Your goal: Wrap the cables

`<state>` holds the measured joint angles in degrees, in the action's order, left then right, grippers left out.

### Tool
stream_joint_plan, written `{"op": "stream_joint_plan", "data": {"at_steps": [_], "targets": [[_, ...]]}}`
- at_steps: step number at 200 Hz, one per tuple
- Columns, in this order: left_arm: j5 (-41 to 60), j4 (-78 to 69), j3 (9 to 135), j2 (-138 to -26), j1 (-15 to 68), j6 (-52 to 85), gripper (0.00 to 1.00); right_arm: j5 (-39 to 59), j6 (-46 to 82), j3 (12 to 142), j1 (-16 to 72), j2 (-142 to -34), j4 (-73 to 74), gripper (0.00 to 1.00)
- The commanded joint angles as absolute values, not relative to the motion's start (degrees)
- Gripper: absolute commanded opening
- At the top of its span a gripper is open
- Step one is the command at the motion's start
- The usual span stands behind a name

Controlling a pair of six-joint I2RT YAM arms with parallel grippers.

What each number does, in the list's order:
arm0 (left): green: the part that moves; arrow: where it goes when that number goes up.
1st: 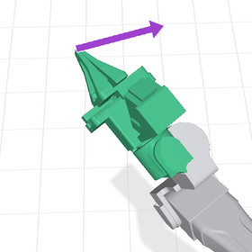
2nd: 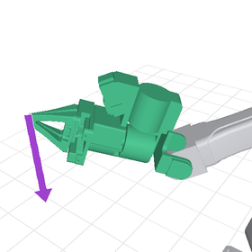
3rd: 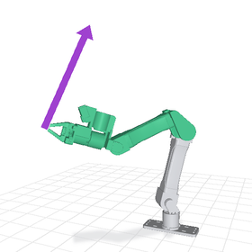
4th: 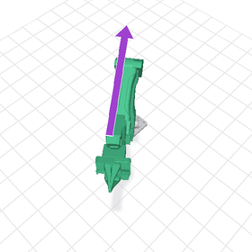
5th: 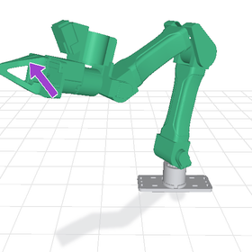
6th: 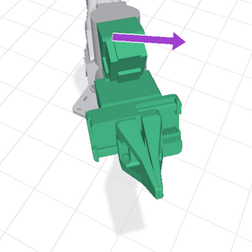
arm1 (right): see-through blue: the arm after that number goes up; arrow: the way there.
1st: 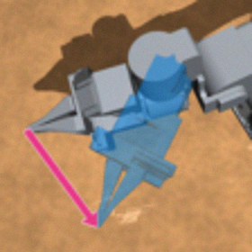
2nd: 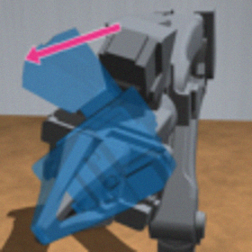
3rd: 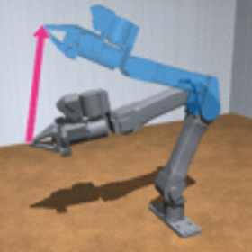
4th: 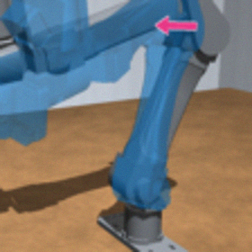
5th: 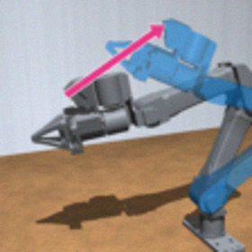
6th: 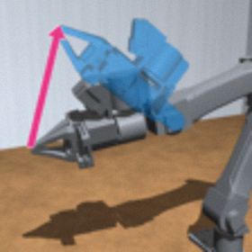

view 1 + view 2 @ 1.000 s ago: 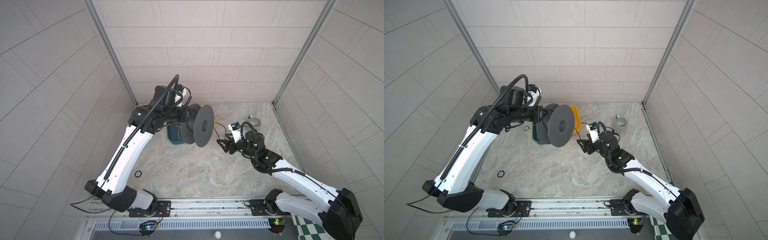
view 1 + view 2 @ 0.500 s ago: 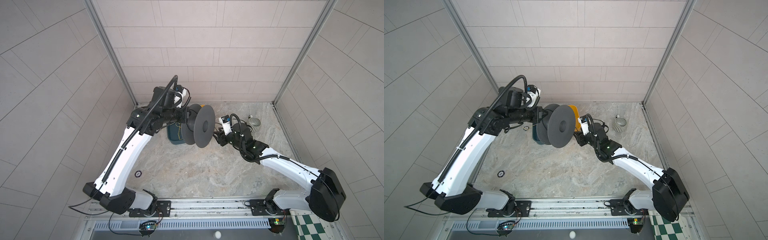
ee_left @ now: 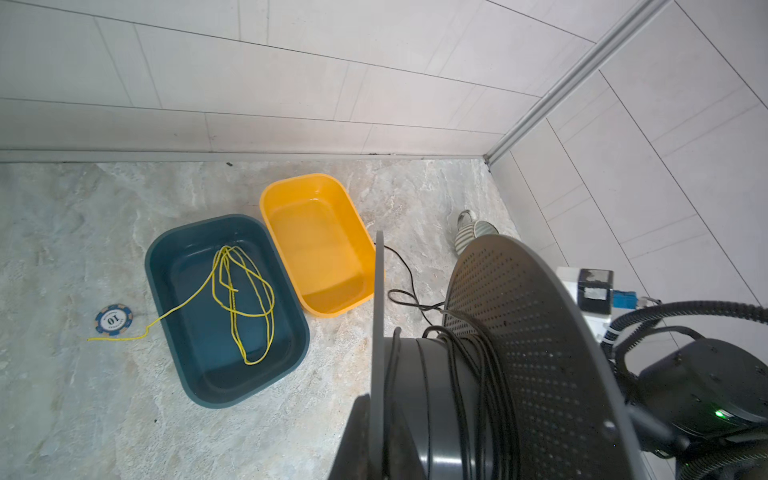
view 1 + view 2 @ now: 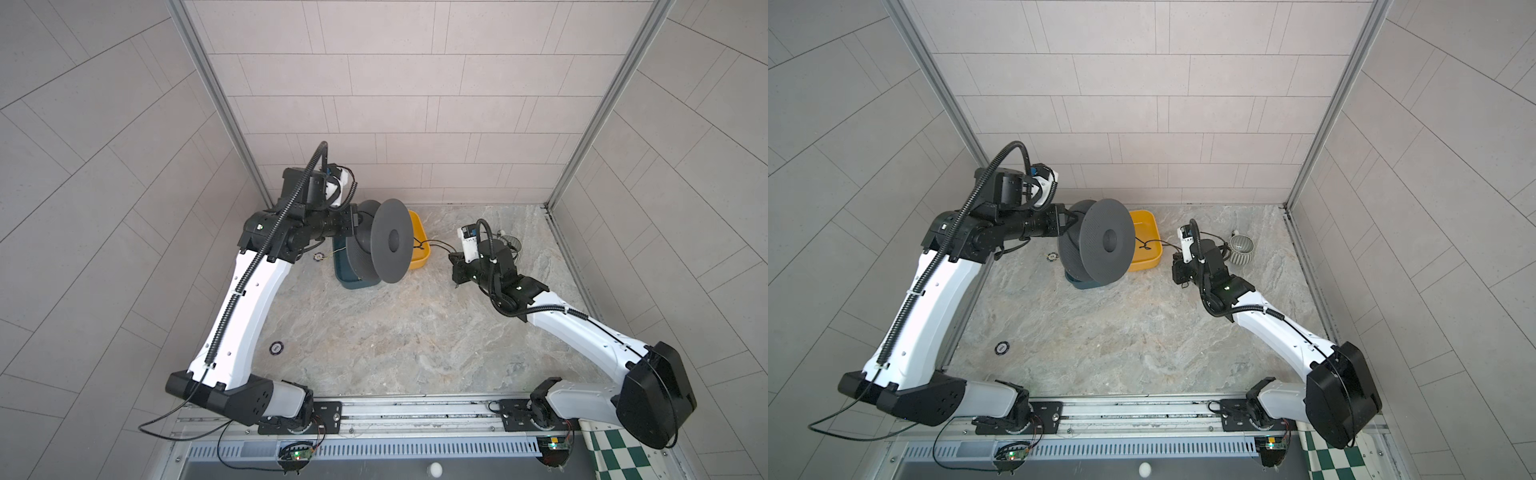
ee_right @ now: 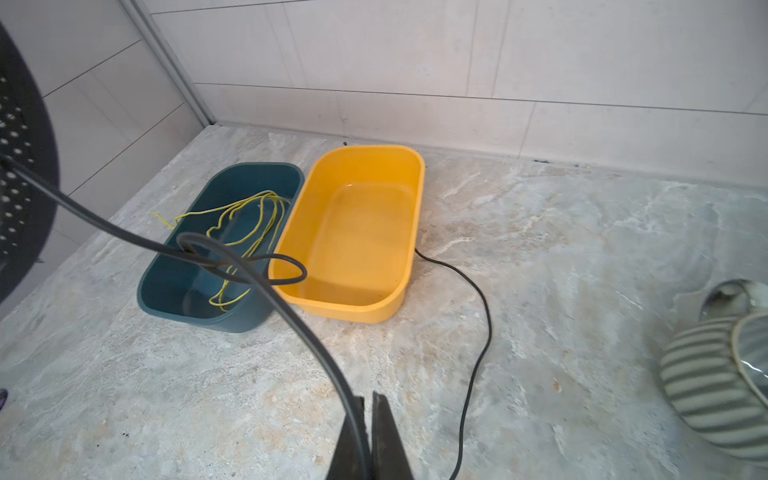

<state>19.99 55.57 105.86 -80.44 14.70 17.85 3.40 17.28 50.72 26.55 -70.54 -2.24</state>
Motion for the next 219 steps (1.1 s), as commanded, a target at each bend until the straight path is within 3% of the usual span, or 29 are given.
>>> {"op": "stream_joint_plan", "data": {"at_steps": [1, 35, 104, 173, 219], "targets": [[18.98, 52.93, 106.28, -78.97, 10.82, 19.69, 0.0, 1.07, 19.09, 50.32, 23.24, -67.05, -7.48, 0.0], [9.73, 55.98, 107.94, -78.93, 7.99, 18.94, 0.0, 1.4, 21.19, 48.85, 17.26, -63.99, -11.19, 0.0], [9.03, 56.85, 108.47, -79.52, 5.19, 20.45, 0.0, -0.73, 22.79, 48.77, 10.38, -61.15, -16.51, 0.0], [13.7, 54.02, 107.33, -79.9, 4.75, 26.83, 0.0, 1.53, 19.38, 49.42, 11.1, -63.41, -19.2, 0.0], [17.23, 47.81, 102.95, -78.89, 4.83, 33.59, 0.0, -4.97, 13.94, 50.53, 20.72, -63.6, -20.3, 0.0]]}}
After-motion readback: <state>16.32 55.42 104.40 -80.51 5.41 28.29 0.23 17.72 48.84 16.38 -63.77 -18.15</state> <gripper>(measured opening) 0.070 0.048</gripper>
